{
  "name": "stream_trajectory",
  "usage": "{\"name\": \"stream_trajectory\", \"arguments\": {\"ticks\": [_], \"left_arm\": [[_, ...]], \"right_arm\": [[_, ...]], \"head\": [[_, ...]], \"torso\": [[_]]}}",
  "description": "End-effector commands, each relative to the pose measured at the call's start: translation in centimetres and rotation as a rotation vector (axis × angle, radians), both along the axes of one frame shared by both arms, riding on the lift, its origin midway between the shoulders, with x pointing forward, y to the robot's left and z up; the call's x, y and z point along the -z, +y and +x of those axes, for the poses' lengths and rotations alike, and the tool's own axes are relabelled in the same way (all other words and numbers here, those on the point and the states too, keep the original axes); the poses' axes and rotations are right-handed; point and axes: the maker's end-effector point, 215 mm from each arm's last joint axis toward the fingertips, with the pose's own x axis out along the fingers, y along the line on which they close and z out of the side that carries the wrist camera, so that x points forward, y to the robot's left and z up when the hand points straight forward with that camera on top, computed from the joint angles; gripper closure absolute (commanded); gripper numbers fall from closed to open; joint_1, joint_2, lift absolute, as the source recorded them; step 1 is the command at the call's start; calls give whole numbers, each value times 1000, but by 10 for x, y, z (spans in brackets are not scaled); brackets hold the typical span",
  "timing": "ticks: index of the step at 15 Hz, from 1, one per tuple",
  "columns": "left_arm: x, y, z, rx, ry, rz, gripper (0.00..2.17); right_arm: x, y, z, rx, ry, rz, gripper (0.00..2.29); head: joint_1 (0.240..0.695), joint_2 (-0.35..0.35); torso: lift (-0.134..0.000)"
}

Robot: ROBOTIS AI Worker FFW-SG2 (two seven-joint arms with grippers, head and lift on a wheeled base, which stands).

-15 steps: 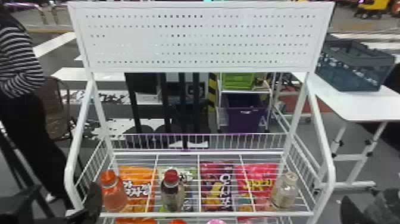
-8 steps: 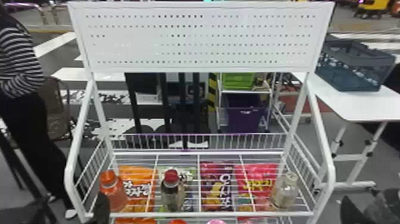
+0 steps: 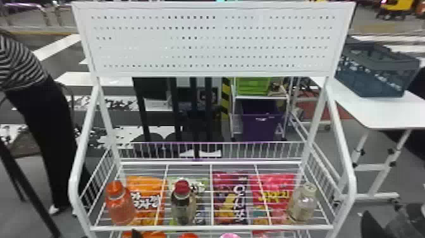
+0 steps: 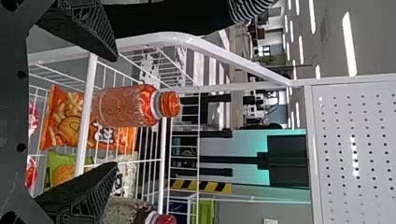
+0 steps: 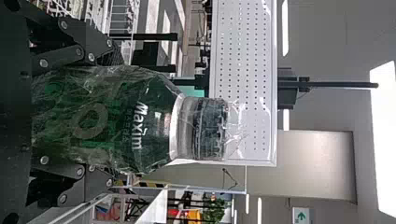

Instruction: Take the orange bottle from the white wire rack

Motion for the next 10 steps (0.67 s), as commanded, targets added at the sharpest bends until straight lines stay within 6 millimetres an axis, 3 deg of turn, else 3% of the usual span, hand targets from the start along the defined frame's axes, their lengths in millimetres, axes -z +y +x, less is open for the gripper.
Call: {"name": "stream_trajectory", "arguments": {"ticks": [1,5,10], "left_arm": [[14,-3,5,-1,-18,-18,87],[45,4,22,-24,-16,-54,87],[47,10,51,-24,-146,-101,87]], "right_arm": [[0,0,1,0,-1,0,826],[0,-1,1,2,-1,-1,829],[1,-4,1,6,1,-6,829]], "head": [[499,0],[499,0],[499,0]], "torso": [[0],[0],[0]]}}
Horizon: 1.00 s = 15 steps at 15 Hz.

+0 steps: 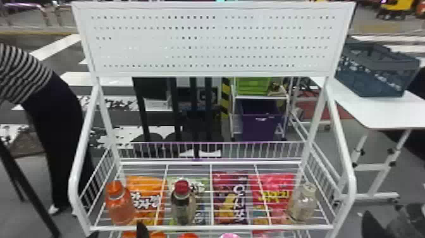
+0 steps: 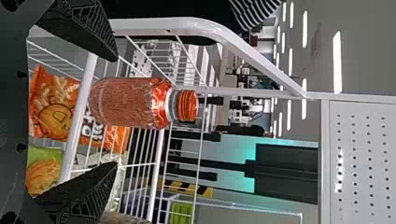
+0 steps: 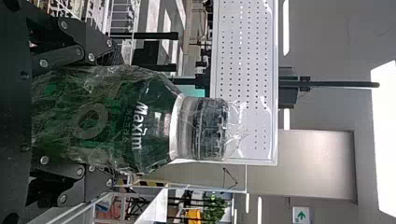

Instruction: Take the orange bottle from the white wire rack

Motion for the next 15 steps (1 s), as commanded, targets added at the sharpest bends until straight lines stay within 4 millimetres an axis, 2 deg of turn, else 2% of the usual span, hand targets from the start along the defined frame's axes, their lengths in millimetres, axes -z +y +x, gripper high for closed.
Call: {"name": "stream_trajectory", "arguments": {"ticks": [1,7,15], "left_arm": [[1,3,10,-2,-56,-12,87],[17,13,27,3,-75,10,87],[15,16,55,26,-92,33,87]], "right_arm": [[1,-3,0,5,2,-4,829],[3,-5,0,8,5,-8,829],[1,-10,-1,16,5,-15,829]], "head": [[499,0],[499,0],[499,0]], "torso": [[0],[0],[0]]}}
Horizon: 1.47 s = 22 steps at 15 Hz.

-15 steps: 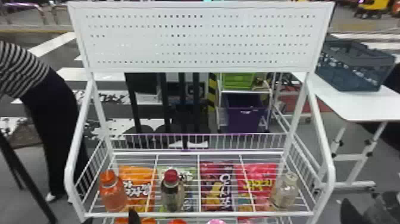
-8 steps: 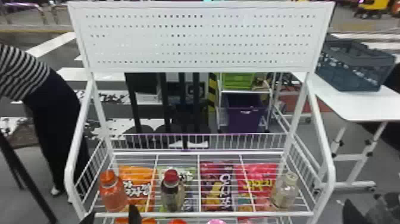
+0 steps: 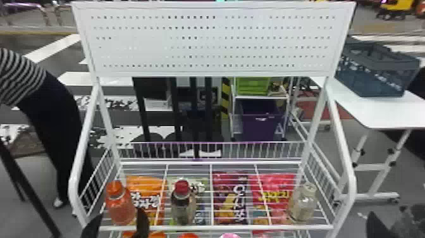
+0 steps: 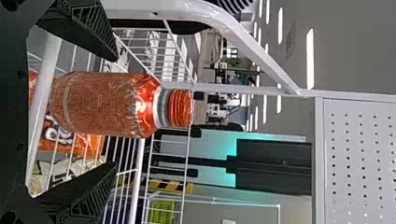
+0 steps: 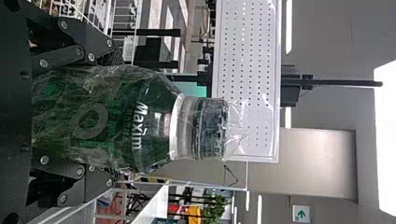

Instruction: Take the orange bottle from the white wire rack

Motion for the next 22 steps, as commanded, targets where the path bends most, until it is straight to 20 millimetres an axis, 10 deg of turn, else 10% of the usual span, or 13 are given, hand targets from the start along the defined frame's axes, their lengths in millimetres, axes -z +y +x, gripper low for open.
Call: {"name": "stream_trajectory", "arguments": {"ticks": [1,10,12,14,22], "left_arm": [[2,2,9,2,1,5,87],[-6,12,41,-3,-18,28,90],[-7,8,44,20,-21,29,616],[-1,5,45,21,11,26,1774],[-47,-13,35,42,-24,3,1855]], "right_arm": [[-1,-3,-1,5,0,-2,829],[-2,-7,-4,10,3,-9,829],[-4,-6,-4,9,2,-9,829],[-4,-6,-4,9,0,-9,829],[-2,-6,2,10,10,-4,826]], "head": [[499,0],[499,0],[499,0],[499,0],[499,0]], "torso": [[0],[0],[0],[0],[0]]}}
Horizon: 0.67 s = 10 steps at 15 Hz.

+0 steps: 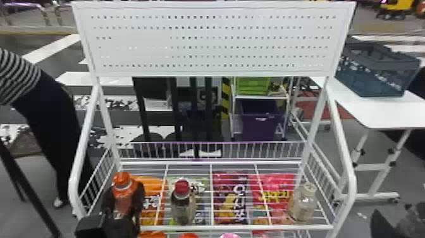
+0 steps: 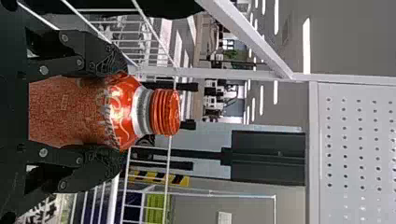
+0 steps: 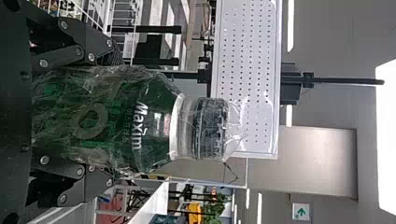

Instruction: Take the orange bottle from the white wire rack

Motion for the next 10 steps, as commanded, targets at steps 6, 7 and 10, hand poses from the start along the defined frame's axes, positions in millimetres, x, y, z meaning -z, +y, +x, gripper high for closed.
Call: {"name": "stream_trajectory", "arguments": {"ticks": [6,7,10], "left_arm": [[-87,-24,-34,45,72,41,1855],[-92,-21,-43,40,95,62,1855],[-122,-15,-69,23,75,106,1851]], "right_arm": [[1,0,1,1,4,2,829],[1,0,1,1,4,2,829],[2,1,3,-1,8,5,829]], "head": [[499,0],[499,0],[499,0]], "torso": [[0],[0],[0]]}}
